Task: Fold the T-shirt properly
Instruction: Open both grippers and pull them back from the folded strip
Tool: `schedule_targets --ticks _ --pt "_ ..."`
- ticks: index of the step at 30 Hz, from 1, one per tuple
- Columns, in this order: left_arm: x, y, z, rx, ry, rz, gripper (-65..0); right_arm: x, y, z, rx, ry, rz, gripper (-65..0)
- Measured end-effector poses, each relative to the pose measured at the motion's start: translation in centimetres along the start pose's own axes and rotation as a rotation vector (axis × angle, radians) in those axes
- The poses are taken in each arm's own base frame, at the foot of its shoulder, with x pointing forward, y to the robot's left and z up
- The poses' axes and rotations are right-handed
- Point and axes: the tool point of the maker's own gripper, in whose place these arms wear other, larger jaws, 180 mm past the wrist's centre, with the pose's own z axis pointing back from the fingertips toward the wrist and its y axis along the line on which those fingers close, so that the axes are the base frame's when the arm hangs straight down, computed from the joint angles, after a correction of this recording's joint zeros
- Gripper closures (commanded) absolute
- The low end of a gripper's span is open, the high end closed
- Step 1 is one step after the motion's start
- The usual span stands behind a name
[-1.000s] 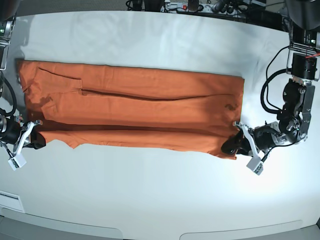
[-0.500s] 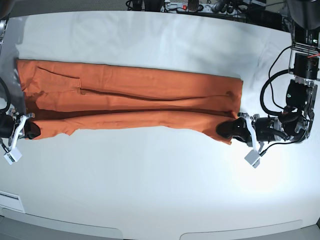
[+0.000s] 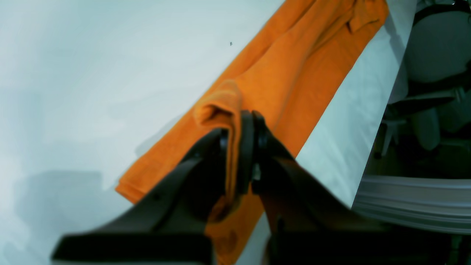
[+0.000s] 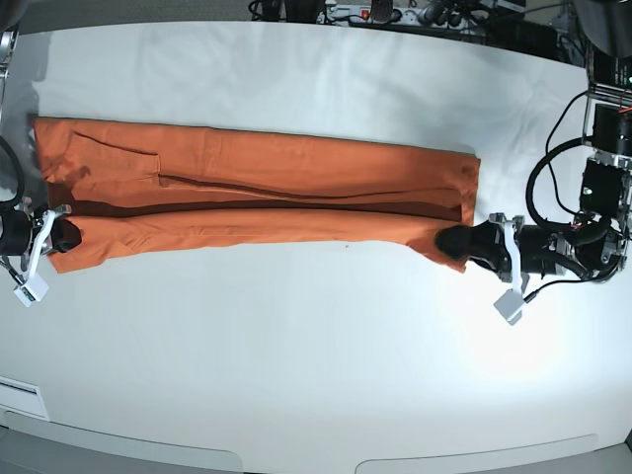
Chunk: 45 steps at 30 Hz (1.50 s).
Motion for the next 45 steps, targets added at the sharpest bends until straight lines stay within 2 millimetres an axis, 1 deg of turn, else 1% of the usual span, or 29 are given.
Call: schedule_targets --ticks 2,6,10,11,14,15,16,18,19,20,24,26,28,30,33,35,36,37,38,39,40,41,42,45 --pt "-0.6 0.0 0.0 0.000 0.033 0.000 0.0 0.0 0.0 0.0 0.000 0.001 0.000 0.0" --pt "-0.5 0.0 -0.1 -0.002 0.031 -0.001 0.0 0.0 0.0 0.0 0.000 0.000 0.000 0.0" --pt "-0.7 -0.1 -0.1 -0.003 0.033 0.002 0.0 -0.3 0.5 -0.5 0.014 0.002 -0.006 0.0" --pt "-0.7 0.0 -0.1 -0.003 0.033 0.002 -3.0 -0.5 0.7 -0.7 0.021 0.001 -0.010 0.0" --pt "-1.3 -0.1 -0.3 -0.008 0.039 0.013 -27.9 -1.0 1.4 -1.4 0.041 0.004 -0.021 -0.8" --pt "-1.7 -0.1 -0.4 -0.010 0.045 0.020 -33.8 -1.1 1.4 -1.4 0.042 0.006 -0.021 -7.1" --pt "-2.1 -0.2 -0.5 -0.013 0.050 0.028 -36.6 -1.2 1.4 -1.4 0.042 0.007 -0.021 -14.2" --pt "-2.5 -0.2 -0.6 -0.015 0.061 0.032 -36.9 -1.0 1.3 -1.3 0.039 0.003 -0.020 -27.5" --pt "-2.4 -0.2 -0.6 -0.014 0.059 0.031 -36.8 -0.9 1.3 -1.3 0.037 0.002 -0.018 -31.0" --pt "-2.2 -0.2 -0.6 -0.013 0.054 0.029 -36.8 -0.9 1.3 -1.2 0.037 0.001 -0.018 -31.9" --pt "-2.1 -0.2 -0.6 -0.013 0.047 0.030 -36.9 -0.8 1.1 -1.1 0.033 0.001 -0.016 -31.7" --pt "-2.1 -0.2 -0.5 -0.012 0.052 0.028 -36.9 0.0 1.4 -0.8 0.060 -0.033 -0.027 -31.7" --pt "-2.1 -0.1 -0.4 -0.010 0.072 0.020 -36.9 1.4 2.0 0.1 0.113 -0.099 -0.047 -31.7" --pt "-1.8 -0.1 -0.2 -0.004 0.074 0.011 -36.9 2.5 2.2 1.3 0.147 -0.147 -0.058 -31.7" --pt "-0.9 0.0 0.2 0.003 0.062 -0.005 -36.9 2.6 2.3 2.4 0.175 -0.143 -0.063 -31.7" --pt "-0.4 0.1 0.5 0.011 0.055 -0.014 -36.9 2.9 3.1 2.8 0.230 -0.155 -0.080 -30.6" --pt "-0.1 0.2 0.8 0.016 0.044 -0.017 -36.9 2.9 3.6 3.0 0.256 -0.158 -0.085 -28.1" --pt "0.3 0.3 1.1 0.022 0.026 -0.019 -36.9 2.5 3.6 3.0 0.259 -0.136 -0.083 -24.0" --pt "0.8 0.4 1.5 0.030 0.005 -0.020 -36.9 1.9 3.5 3.1 0.254 -0.098 -0.077 -17.8" --pt "1.2 0.6 2.1 0.042 -0.016 -0.021 -36.9 1.6 3.3 3.1 0.244 -0.086 -0.076 -10.9" --pt "1.7 0.8 2.7 0.053 -0.042 -0.023 -36.9 1.5 3.2 3.1 0.240 -0.082 -0.077 -5.3" --pt "2.4 1.0 3.4 0.066 -0.076 -0.025 -36.9 1.4 3.2 3.1 0.240 -0.081 -0.079 -1.3" --pt "3.0 1.2 4.2 0.079 -0.110 -0.026 -36.8 1.2 3.3 3.1 0.242 -0.079 -0.082 0.0" --pt "4.3 1.7 6.4 0.116 -0.203 -0.025 -36.6 0.5 3.7 2.6 0.255 -0.069 -0.094 0.0"
